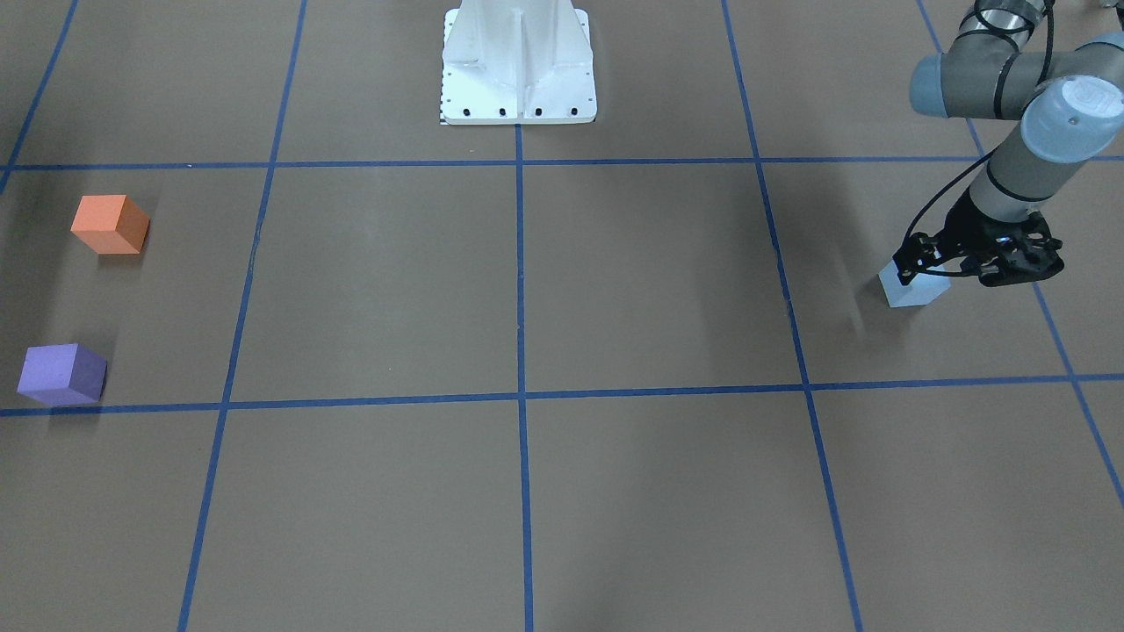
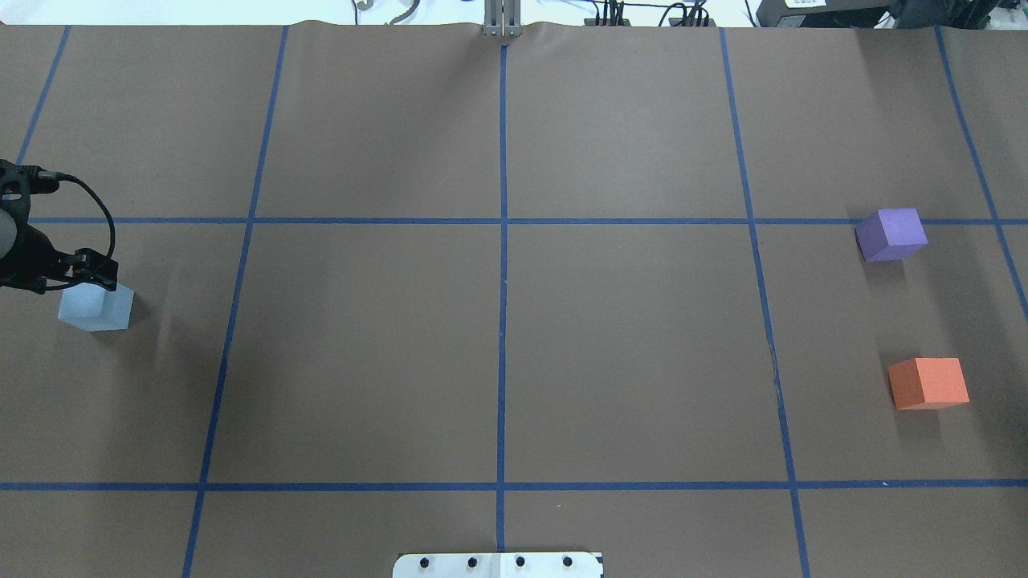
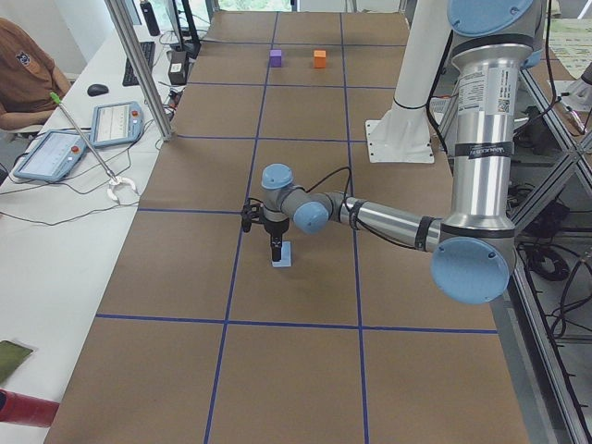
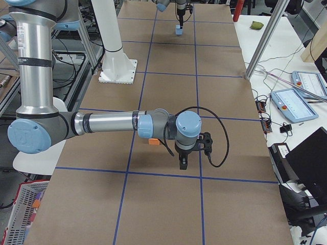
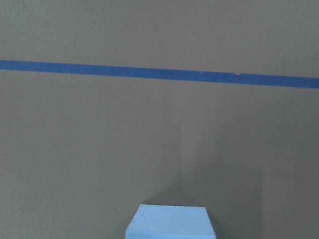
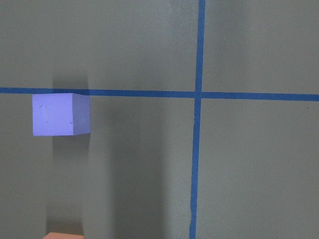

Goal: Place blue block between orange and purple blocks
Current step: 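Lower the left gripper onto the light blue cube and grasp it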

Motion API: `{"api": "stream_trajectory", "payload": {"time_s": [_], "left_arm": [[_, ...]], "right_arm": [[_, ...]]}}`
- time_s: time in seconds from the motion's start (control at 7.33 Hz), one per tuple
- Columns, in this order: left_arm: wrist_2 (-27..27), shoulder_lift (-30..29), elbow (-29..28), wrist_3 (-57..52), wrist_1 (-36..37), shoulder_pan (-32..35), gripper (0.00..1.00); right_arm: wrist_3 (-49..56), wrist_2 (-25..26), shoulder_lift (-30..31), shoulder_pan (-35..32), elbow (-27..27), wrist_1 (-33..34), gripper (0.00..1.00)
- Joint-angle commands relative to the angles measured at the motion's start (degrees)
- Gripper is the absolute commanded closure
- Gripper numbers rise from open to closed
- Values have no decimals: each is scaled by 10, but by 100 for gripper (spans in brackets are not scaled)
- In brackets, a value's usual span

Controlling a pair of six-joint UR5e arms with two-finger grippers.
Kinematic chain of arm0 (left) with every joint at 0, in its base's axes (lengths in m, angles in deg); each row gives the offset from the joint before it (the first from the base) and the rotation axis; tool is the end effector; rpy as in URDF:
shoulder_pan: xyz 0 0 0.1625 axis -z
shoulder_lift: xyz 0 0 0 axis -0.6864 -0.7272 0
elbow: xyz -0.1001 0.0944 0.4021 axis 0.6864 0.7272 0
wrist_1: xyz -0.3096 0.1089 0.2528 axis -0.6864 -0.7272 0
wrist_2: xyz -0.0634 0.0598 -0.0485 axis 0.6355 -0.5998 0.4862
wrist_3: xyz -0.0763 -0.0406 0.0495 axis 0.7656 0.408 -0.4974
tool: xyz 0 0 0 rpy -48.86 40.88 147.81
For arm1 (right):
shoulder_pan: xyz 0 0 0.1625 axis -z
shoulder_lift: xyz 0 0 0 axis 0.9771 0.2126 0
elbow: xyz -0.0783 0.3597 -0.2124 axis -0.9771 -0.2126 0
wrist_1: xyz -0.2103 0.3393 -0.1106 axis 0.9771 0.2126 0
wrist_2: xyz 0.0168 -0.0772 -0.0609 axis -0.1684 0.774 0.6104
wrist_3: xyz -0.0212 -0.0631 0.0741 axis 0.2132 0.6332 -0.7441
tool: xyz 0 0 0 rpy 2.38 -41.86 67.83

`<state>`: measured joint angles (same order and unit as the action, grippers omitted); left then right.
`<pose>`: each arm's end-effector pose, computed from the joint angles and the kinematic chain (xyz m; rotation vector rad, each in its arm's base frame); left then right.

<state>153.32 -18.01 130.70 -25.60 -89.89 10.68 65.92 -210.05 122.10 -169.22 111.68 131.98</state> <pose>0.2308 -0.4639 0.5541 0.0388 0.7007 -0.0979 0.0693 -0.4725 0.6104 0.0307 -0.8739 -0.0173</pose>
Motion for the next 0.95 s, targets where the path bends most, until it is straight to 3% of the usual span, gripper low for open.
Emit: {"api": "stream_trajectory", "payload": {"time_s": [0.0, 0.27, 0.41, 0.55, 0.68, 0.82], "left_arm": [[4, 1, -7, 0, -2, -16, 0], [4, 1, -42, 3, -31, -29, 0], [5, 2, -70, 8, -85, -30, 1], [17, 2, -66, 19, -93, -30, 63], [51, 4, -51, 23, -87, -27, 100], [80, 4, -32, 23, -73, -22, 100]], "right_arm": [[0, 0, 0, 0, 0, 0, 0], [0, 1, 0, 0, 0, 0, 0], [-1, 1, 0, 0, 4, 0, 0], [-1, 2, 1, 0, 11, 1, 0], [-1, 2, 1, -1, 14, 1, 0], [-1, 2, 1, 0, 16, 1, 0]]}}
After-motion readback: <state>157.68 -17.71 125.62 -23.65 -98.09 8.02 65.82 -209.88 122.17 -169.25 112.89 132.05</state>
